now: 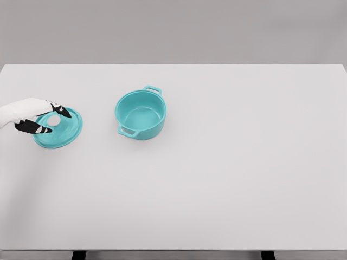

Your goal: Cover the pot with left arm

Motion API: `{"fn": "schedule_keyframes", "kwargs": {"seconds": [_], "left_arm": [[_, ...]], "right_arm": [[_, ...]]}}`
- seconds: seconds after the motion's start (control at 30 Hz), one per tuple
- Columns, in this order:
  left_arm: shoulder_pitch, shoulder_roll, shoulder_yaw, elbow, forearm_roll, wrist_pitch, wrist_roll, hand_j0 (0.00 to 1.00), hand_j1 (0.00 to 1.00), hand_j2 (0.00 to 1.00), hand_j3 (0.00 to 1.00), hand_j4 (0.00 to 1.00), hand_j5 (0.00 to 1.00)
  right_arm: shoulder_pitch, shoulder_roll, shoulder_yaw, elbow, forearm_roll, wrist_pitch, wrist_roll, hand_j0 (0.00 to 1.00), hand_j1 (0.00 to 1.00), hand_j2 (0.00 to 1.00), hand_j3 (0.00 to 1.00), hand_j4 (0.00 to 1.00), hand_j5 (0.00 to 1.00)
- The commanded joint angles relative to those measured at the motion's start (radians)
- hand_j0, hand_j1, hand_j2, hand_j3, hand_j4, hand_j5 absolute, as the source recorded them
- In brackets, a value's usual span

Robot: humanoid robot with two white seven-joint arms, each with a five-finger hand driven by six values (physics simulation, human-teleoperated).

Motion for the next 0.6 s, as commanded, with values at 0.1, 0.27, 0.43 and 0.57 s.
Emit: {"fn": "schedule_keyframes", "kwargs": {"seconds": [0.1, 0.27, 0.43, 0.57], "left_arm": [[-0.008, -0.018, 0.001, 0.005, -0.013, 0.003, 0.000, 0.71, 0.71, 0.71, 0.71, 0.71, 0.71], [-0.008, -0.019, 0.000, 0.006, -0.013, 0.003, 0.000, 0.69, 0.69, 0.69, 0.69, 0.69, 0.69], [-0.008, -0.019, 0.000, 0.012, -0.013, 0.003, 0.000, 0.67, 0.67, 0.67, 0.67, 0.67, 0.67], [-0.008, -0.019, -0.002, 0.014, -0.015, 0.003, 0.000, 0.67, 0.67, 0.67, 0.67, 0.67, 0.67]], "right_arm": [[0.000, 0.000, 0.000, 0.000, 0.000, 0.000, 0.000, 1.00, 1.00, 1.00, 1.00, 1.00, 1.00], [0.000, 0.000, 0.000, 0.000, 0.000, 0.000, 0.000, 1.00, 1.00, 1.00, 1.00, 1.00, 1.00], [0.000, 0.000, 0.000, 0.000, 0.000, 0.000, 0.000, 1.00, 1.00, 1.00, 1.00, 1.00, 1.00], [0.000, 0.000, 0.000, 0.000, 0.000, 0.000, 0.000, 1.00, 1.00, 1.00, 1.00, 1.00, 1.00]]}}
